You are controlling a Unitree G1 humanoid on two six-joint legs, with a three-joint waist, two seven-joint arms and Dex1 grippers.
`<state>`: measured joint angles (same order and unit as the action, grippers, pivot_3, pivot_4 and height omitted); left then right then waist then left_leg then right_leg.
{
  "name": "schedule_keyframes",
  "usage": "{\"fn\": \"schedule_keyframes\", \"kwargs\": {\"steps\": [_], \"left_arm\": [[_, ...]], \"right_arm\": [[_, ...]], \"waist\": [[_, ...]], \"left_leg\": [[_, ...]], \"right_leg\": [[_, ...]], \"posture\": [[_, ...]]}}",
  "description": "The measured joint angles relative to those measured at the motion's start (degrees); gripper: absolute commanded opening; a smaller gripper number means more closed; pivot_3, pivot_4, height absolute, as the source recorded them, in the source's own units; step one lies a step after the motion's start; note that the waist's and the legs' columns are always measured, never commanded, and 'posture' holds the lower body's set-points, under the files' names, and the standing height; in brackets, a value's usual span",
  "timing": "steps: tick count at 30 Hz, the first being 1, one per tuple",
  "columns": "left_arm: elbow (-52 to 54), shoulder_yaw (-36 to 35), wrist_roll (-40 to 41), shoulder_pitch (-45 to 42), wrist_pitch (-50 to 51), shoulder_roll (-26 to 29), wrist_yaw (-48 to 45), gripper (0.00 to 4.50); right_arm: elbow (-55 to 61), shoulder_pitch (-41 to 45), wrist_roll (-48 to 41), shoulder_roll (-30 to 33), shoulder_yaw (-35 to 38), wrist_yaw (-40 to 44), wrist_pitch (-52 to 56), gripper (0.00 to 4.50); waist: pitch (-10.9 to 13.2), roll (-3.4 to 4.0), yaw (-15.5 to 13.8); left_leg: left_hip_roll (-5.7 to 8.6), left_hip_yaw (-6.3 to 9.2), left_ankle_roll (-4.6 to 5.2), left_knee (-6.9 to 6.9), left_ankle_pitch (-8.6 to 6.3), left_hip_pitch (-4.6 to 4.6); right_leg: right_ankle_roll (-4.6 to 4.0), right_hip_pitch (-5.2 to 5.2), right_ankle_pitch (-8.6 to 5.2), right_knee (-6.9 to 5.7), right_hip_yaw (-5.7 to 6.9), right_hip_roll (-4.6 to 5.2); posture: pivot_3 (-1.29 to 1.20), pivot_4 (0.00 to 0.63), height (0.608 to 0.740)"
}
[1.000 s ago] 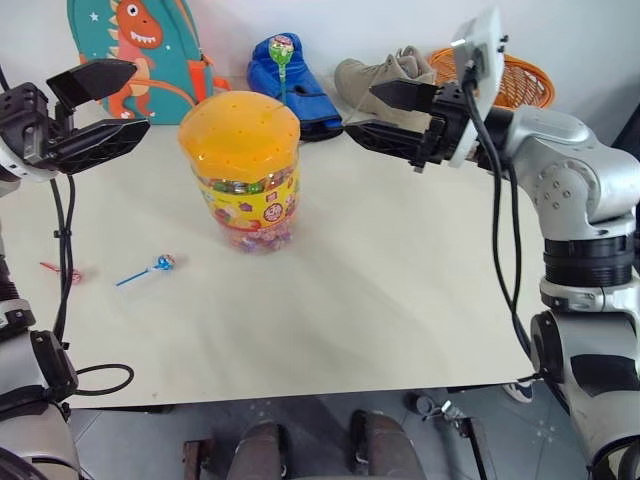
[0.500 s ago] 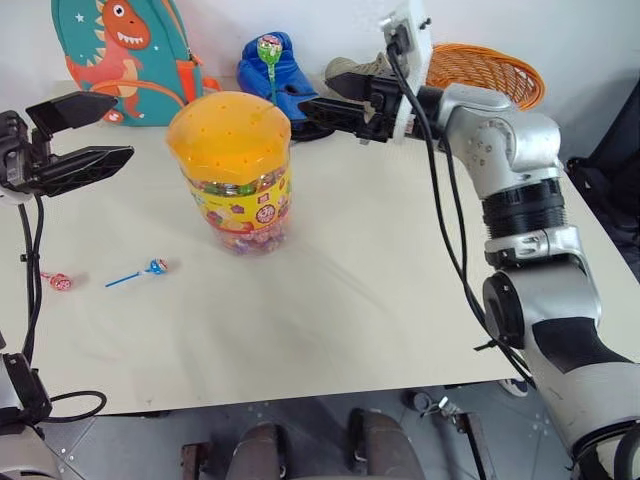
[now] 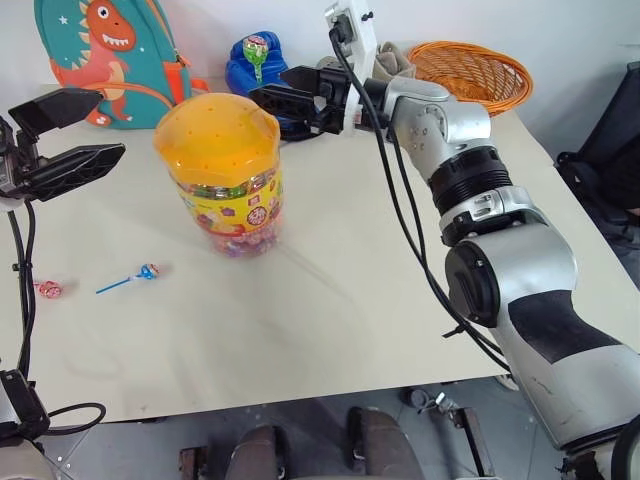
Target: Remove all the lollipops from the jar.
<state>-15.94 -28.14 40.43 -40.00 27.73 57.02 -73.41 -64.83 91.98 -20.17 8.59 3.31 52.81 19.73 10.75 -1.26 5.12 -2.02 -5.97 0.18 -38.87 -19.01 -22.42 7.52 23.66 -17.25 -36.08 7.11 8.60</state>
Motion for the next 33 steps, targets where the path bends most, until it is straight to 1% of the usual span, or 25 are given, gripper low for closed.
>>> {"fn": "schedule_keyframes", "kwargs": {"steps": [9, 10, 12, 13, 19, 23, 33], "left_arm": [[0.7, -1.1, 0.2, 2.3, -0.2, -0.2, 0.7, 4.48], [1.2, -1.4, 0.3, 2.9, -0.2, -0.2, 0.8, 4.5], [2.0, -2.2, 0.6, 3.6, -0.2, -0.2, 1.3, 4.5], [2.2, -2.4, 0.7, 3.7, -0.2, -0.2, 1.5, 4.5], [4.1, -3.5, 1.2, 5.4, -0.2, -0.2, 2.7, 4.5], [4.2, -3.6, 1.9, 5.9, -0.2, -0.2, 3.0, 4.5], [4.2, -3.5, 2.6, 7.1, -0.3, -0.4, 2.1, 4.5]], "right_arm": [[-4.9, 3.4, 1.9, -3.0, 3.0, -1.5, -4.4, 4.5], [-5.3, 3.6, 2.0, -3.2, 3.4, -1.8, -4.8, 4.31], [-6.2, 4.1, 2.5, -4.5, 3.9, -2.5, -5.1, 3.89], [-6.5, 4.2, 2.7, -4.9, 4.0, -2.7, -5.2, 3.58], [-7.3, 4.9, 3.5, -5.2, 5.1, -2.9, -6.0, 1.39], [-7.3, 5.6, 3.8, -5.1, 6.0, -3.2, -6.2, 0.05], [-7.3, 9.1, 3.6, -4.0, 8.3, -3.8, -6.2, 0.02]], "waist": [[0.0, 0.01, 0.6], [0.0, 0.01, 0.7], [0.0, 0.01, 0.9], [0.0, 0.01, 0.9], [0.0, 0.01, 1.1], [0.0, 0.02, 1.2], [0.0, 0.02, 1.2]], "left_leg": [[0.01, 0.05, 0.0, 0.03, 0.0, 0.0], [0.01, 0.07, 0.0, 0.03, 0.0, 0.0], [0.0, 0.11, 0.0, 0.04, 0.0, 0.0], [0.0, 0.12, 0.0, 0.04, 0.0, 0.0], [0.04, 0.31, 0.0, 0.03, 0.0, 0.0], [0.04, 0.35, 0.0, 0.03, 0.0, 0.0], [0.06, 0.45, -0.01, 0.05, 0.0, -0.01]], "right_leg": [[0.0, -0.01, 0.0, -0.01, -0.01, 0.0], [0.0, -0.01, 0.0, -0.01, -0.02, 0.0], [0.0, -0.01, 0.0, -0.04, -0.02, 0.0], [0.0, -0.01, 0.0, -0.06, -0.02, 0.0], [0.0, -0.01, 0.0, -0.26, -0.06, 0.0], [0.0, -0.01, 0.0, -0.31, -0.06, 0.0], [0.0, 0.0, 0.0, -0.41, -0.06, 0.0]], "posture": [[0.0, 0.15, 0.74], [0.0, 0.15, 0.74], [0.0, 0.15, 0.74], [0.0, 0.15, 0.74], [0.0, 0.15, 0.74], [0.0, 0.15, 0.74], [0.0, 0.15, 0.74]]}}
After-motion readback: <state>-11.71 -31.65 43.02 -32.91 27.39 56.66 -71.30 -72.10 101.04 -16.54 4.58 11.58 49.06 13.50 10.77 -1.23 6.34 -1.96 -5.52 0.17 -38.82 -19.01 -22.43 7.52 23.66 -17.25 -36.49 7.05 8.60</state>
